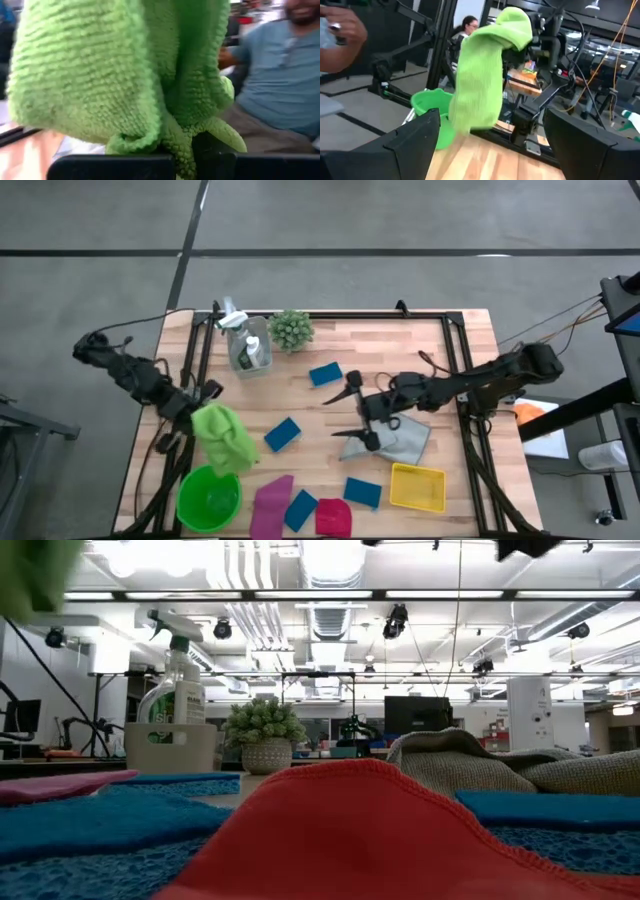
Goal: Pick & Place Kitchen Items
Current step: Put the green towel into the green bucket
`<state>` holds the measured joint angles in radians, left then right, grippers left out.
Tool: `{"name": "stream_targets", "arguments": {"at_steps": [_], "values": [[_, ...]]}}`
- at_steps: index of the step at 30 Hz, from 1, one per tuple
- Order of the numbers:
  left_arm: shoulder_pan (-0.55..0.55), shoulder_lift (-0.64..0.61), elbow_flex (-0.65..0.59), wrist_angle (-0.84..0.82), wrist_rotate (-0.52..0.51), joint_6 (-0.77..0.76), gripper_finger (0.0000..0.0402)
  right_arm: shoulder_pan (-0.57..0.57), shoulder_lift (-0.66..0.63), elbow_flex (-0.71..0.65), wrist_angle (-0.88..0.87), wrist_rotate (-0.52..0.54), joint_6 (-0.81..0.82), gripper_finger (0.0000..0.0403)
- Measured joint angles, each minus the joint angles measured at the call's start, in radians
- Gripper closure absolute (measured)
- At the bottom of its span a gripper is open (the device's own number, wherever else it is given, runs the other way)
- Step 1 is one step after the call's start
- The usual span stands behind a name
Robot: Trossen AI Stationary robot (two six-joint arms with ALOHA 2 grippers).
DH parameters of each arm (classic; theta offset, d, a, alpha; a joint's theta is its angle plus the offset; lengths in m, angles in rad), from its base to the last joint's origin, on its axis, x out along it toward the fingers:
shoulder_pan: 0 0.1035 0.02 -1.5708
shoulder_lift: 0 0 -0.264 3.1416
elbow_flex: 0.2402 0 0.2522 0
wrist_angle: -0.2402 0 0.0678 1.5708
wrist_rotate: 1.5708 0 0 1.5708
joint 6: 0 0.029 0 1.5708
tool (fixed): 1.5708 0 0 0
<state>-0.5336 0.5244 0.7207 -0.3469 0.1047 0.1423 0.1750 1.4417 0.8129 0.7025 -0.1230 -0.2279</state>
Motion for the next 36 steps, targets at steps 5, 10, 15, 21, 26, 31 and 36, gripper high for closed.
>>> {"name": "stream_targets", "arguments": {"at_steps": [5, 10, 15, 21, 26, 31, 36], "values": [[-0.112, 0.016, 0.093, -0.105, 0.001, -0.003, 0.0401, 0.019, -0.121, -0.154, 0.117, 0.017, 0.031, 0.0058], [-0.213, 0.054, 0.12, -0.155, 0.004, -0.101, 0.0401, 0.039, -0.227, -0.293, 0.184, 0.109, 0.045, 0.0058], [-0.293, 0.133, 0.129, -0.151, -0.02, -0.183, 0.0401, 0.048, -0.294, -0.38, 0.19, 0.168, 0.102, 0.0058], [-0.337, 0.252, 0.147, -0.142, -0.034, -0.239, 0.0401, 0.058, -0.309, -0.419, 0.183, 0.219, 0.117, 0.0058], [-0.352, 0.327, 0.145, -0.156, -0.038, -0.335, 0.0401, 0.059, -0.294, -0.418, 0.184, 0.221, 0.123, 0.0058], [-0.383, 0.367, 0.144, -0.184, -0.047, -0.425, 0.0401, 0.059, -0.293, -0.418, 0.178, 0.221, 0.127, 0.0058], [-0.43, 0.38, 0.144, -0.221, -0.105, -0.514, 0.0401, 0.059, -0.292, -0.418, 0.176, 0.221, 0.127, 0.0058]]}}
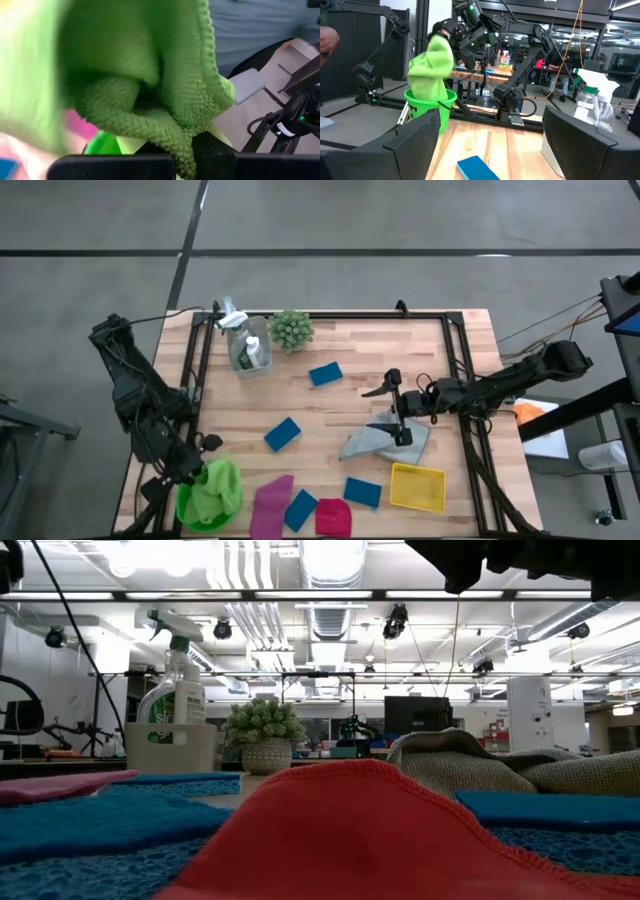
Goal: Pick & Place Kitchen Items
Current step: Put the green towel into the green bucket
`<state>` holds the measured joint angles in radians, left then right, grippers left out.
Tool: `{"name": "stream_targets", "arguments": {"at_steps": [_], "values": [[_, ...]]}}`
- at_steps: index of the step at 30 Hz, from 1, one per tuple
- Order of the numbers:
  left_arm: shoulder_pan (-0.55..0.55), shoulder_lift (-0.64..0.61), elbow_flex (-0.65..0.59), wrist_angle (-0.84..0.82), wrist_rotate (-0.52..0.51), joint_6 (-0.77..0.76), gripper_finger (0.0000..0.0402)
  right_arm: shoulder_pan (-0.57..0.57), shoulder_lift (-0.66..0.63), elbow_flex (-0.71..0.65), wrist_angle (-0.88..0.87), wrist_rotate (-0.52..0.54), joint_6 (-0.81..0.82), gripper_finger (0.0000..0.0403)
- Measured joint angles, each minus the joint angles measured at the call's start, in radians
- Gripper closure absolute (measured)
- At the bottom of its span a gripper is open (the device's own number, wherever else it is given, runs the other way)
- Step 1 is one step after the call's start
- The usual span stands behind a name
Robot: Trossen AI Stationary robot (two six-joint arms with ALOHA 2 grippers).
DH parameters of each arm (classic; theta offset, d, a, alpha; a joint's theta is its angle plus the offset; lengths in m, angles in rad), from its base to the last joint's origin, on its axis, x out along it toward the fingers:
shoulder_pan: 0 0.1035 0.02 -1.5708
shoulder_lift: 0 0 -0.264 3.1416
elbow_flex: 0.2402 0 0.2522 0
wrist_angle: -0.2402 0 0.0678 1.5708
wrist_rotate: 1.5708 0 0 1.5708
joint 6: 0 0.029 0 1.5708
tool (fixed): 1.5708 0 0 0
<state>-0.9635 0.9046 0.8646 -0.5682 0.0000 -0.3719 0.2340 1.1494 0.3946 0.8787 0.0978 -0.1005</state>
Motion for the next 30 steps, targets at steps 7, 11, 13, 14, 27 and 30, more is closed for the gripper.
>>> {"name": "stream_targets", "arguments": {"at_steps": [7, 11, 13, 14, 27, 30], "values": [[-0.049, 0.054, -0.007, -0.065, -0.039, -0.151, 0.0401, 0.0, 0.0, 0.0, -0.005, 0.004, 0.0, 0.0058], [-0.053, 0.115, -0.019, -0.064, -0.034, -0.223, 0.0401, 0.0, 0.0, 0.0, -0.005, 0.011, 0.0, 0.0058], [-0.055, 0.153, -0.02, -0.078, -0.019, -0.264, 0.0401, 0.0, 0.0, 0.0, -0.006, 0.011, 0.0, 0.0058], [-0.055, 0.172, -0.02, -0.082, -0.007, -0.287, 0.0401, 0.0, 0.0, 0.0, -0.006, 0.012, 0.0, 0.0058], [-0.059, 0.368, -0.019, -0.087, 0.072, -0.399, 0.0401, 0.0, 0.0, 0.001, -0.006, 0.017, 0.004, 0.0058], [-0.059, 0.381, -0.019, -0.088, 0.079, -0.418, 0.0401, 0.0, 0.0, 0.001, -0.006, 0.018, 0.005, 0.0058]]}}
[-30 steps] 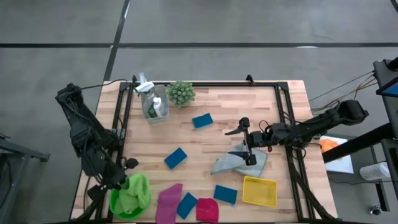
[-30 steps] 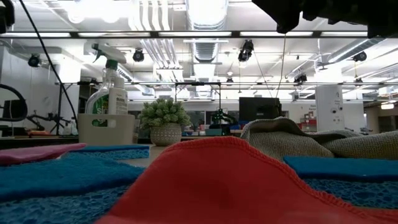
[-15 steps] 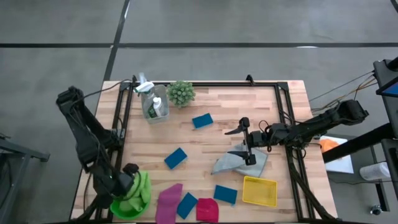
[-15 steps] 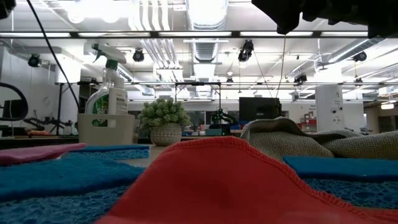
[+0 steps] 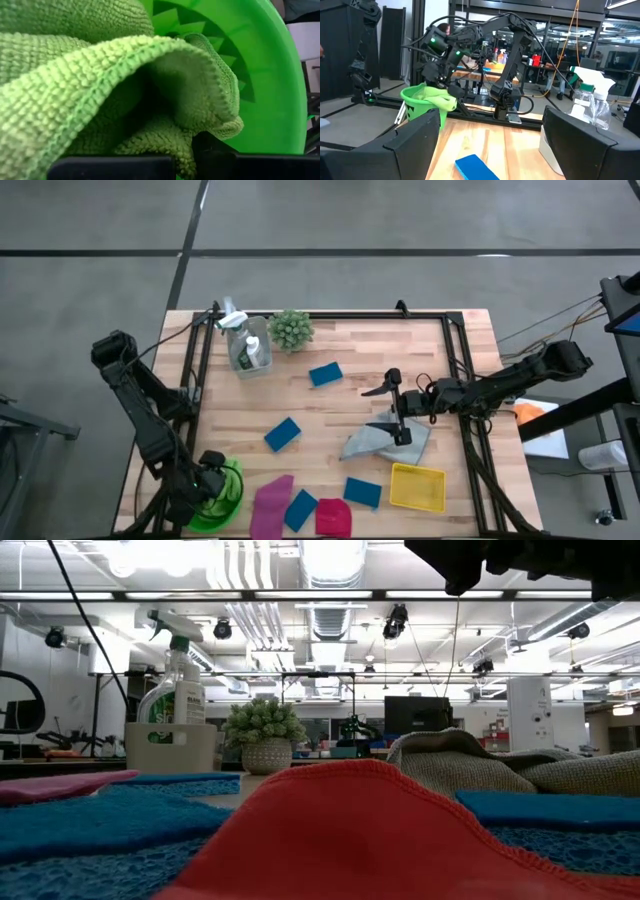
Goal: Pick & Place Kitchen Items
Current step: Put the green towel into the green bucket
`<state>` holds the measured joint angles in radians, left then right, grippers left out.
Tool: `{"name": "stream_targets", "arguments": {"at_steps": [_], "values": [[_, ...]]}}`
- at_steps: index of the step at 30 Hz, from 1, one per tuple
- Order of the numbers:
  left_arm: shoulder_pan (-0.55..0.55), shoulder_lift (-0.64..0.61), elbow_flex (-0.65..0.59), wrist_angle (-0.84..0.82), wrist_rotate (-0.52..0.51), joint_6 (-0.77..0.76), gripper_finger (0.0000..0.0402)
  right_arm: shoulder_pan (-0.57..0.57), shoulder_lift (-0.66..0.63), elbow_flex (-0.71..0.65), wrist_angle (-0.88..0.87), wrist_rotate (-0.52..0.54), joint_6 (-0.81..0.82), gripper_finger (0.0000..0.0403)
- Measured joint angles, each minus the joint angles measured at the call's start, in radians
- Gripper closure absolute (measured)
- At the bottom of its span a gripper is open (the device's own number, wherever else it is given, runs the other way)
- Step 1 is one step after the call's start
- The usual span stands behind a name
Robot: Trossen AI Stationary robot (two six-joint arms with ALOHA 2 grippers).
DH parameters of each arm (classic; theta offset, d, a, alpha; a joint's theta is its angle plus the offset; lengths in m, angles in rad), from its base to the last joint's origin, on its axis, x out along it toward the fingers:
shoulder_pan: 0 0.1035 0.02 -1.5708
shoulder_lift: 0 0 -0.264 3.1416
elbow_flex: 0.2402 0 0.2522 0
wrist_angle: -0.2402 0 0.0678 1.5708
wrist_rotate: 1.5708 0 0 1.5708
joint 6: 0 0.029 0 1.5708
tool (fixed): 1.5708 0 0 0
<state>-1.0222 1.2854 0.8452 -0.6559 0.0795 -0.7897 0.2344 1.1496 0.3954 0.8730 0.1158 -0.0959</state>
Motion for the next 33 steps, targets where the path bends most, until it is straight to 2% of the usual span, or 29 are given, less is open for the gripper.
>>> {"name": "stream_targets", "arguments": {"at_steps": [4, 11, 20, 33], "values": [[-0.001, -0.005, 0.001, 0.0, 0.002, -0.016, 0.0381, 0.0, 0.0, 0.0, 0.0, 0.0, 0.0, 0.0058], [-0.001, -0.012, 0.001, 0.0, -0.034, -0.024, 0.0314, 0.0, 0.0, 0.0, 0.0, 0.0, 0.004, 0.0058], [-0.019, -0.014, 0.02, -0.052, -0.015, -0.064, 0.0236, 0.0, 0.0, 0.0, 0.0, 0.0, 0.007, 0.0058], [-0.058, -0.047, 0.122, -0.275, -0.032, -0.158, 0.0226, 0.0, 0.0, 0.001, -0.014, 0.005, 0.011, 0.0058]]}}
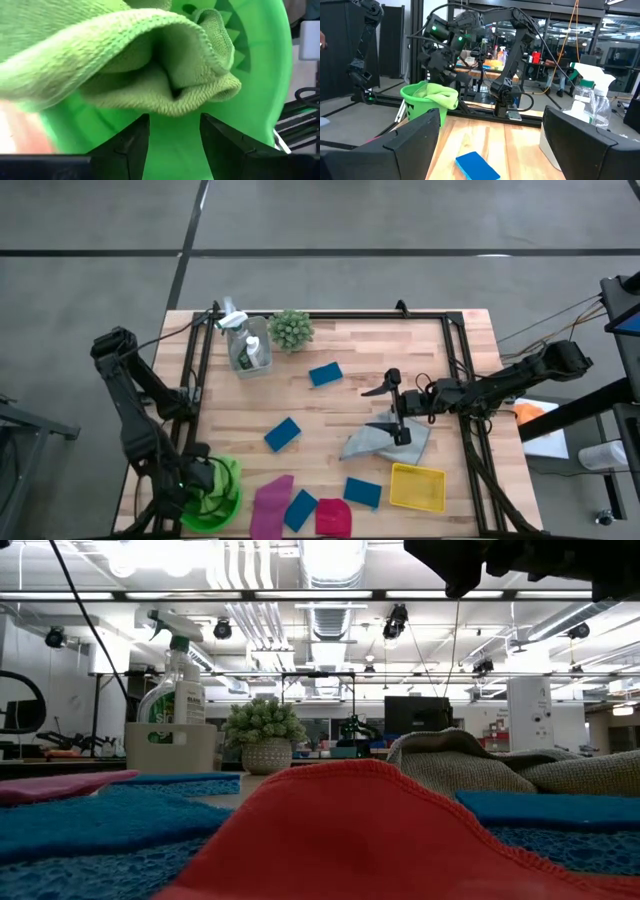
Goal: Pick & Place Kitchen Items
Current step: Put the green towel into the green bucket
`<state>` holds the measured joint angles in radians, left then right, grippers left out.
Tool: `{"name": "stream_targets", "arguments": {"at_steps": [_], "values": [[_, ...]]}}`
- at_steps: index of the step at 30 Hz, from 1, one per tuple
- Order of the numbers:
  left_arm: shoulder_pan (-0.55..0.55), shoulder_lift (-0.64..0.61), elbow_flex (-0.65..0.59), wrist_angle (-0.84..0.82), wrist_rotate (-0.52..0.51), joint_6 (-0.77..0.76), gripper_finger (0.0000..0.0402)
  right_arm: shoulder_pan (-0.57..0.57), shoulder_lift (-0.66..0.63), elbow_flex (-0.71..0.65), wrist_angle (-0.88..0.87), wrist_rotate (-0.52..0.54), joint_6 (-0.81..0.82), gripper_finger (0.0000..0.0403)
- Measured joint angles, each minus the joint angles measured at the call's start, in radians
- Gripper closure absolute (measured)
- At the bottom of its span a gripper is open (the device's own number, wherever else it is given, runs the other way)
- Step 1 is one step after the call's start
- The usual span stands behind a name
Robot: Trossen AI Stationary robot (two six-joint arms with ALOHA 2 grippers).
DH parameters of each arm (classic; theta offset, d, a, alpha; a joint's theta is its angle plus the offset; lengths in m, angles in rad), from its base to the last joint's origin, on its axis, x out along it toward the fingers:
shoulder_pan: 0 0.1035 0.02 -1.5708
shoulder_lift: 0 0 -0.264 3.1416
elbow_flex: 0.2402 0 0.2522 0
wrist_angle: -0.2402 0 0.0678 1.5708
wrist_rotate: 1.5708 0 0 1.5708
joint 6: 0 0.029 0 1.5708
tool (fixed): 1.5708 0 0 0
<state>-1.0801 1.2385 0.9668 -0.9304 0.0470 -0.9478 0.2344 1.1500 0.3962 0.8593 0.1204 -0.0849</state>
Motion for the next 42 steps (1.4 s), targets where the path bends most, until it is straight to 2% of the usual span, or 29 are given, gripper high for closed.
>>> {"name": "stream_targets", "arguments": {"at_steps": [5, 8, 11, 16, 19, 26, 32, 38, 42], "values": [[0.0, 0.0, 0.09, -0.148, -0.042, 0.002, 0.0225, 0.0, 0.0, 0.0, 0.0, 0.0, 0.0, 0.0058], [0.0, 0.0, 0.136, -0.237, -0.119, 0.005, 0.0225, 0.0, 0.0, 0.0, -0.002, 0.0, 0.0, 0.0058], [0.0, 0.0, 0.162, -0.308, -0.263, 0.005, 0.0225, 0.0, 0.0, 0.0, -0.003, 0.0, 0.0, 0.0058], [0.004, 0.0, 0.13, -0.319, -0.596, 0.0, 0.0226, 0.0, 0.0, 0.0, -0.003, 0.0, 0.0, 0.0058], [0.035, 0.0, 0.084, -0.311, -0.683, -0.003, 0.0239, 0.0, 0.0, 0.0, -0.004, 0.003, 0.0, 0.0058], [0.153, 0.0, -0.032, -0.262, -0.675, 0.001, 0.0319, 0.0, 0.0, 0.0, -0.004, 0.003, 0.0, 0.0058], [0.212, 0.0, -0.042, -0.235, -0.551, 0.084, 0.0393, 0.0, 0.0, 0.0, -0.004, 0.003, 0.0, 0.0058], [0.213, 0.0, -0.039, -0.109, -0.416, 0.215, 0.0393, 0.0, 0.0, 0.0, -0.005, 0.003, 0.0, 0.0058], [0.213, 0.0, -0.036, -0.083, -0.401, 0.263, 0.0398, 0.0, 0.0, 0.0, -0.007, 0.003, 0.0, 0.0058]]}}
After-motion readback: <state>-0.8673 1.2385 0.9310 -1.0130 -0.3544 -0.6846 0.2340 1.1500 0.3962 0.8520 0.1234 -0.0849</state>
